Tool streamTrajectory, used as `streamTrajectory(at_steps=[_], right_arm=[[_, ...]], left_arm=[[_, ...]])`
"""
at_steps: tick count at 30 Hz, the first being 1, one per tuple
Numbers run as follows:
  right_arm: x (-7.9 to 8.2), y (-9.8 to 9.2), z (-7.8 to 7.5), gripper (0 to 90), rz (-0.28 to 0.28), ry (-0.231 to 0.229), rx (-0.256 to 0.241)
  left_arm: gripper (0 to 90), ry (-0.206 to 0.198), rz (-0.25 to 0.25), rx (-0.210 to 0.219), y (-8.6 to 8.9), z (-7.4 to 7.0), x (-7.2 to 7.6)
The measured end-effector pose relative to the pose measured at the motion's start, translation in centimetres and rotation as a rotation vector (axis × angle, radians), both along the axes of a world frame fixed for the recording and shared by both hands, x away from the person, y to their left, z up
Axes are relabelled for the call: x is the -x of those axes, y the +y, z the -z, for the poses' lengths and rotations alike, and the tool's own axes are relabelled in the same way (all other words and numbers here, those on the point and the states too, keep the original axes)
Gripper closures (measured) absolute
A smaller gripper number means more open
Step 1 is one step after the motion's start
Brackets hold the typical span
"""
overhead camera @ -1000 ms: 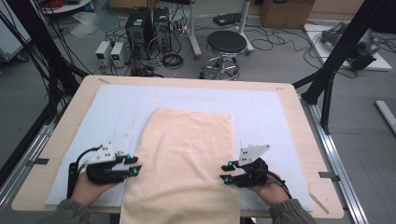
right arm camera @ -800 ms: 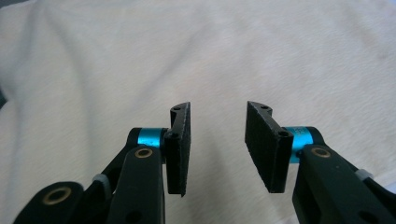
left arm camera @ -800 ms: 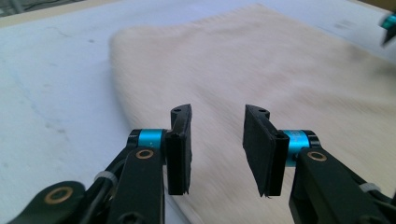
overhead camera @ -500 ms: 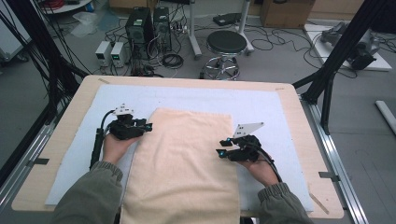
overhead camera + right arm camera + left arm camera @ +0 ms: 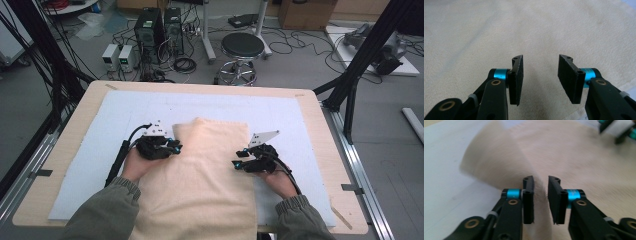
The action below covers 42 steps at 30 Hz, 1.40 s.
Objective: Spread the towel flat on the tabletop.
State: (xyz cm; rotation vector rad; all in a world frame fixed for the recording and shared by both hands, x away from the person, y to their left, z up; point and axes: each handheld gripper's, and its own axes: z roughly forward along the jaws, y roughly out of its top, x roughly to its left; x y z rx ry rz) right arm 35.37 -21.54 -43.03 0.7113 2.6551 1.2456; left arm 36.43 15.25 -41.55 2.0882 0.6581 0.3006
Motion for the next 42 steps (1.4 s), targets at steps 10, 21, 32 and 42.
streamTrajectory(at_steps=[10, 21, 32, 42], right_arm=[[0.0, 0.3, 0.1, 53.8, 0.000, 0.001, 0.015], [0.1, 0.6, 0.2, 53.1, -0.015, -0.003, 0.024], [0.2, 0.9, 0.4, 51.7, -0.020, 0.001, 0.036], [0.2, 0.7, 0.2, 48.7, -0.005, 0.000, 0.022]], left_arm=[[60.2, 0.007, 0.012, 0.011, -0.7, 0.6, 0.1], [68.8, -0.013, 0.082, -0.151, -2.9, 2.1, 0.7], [74.5, -0.031, -0.488, 0.135, 4.8, -0.3, -2.7], [60.9, -0.002, -0.407, 0.058, 7.3, 0.5, -1.2]])
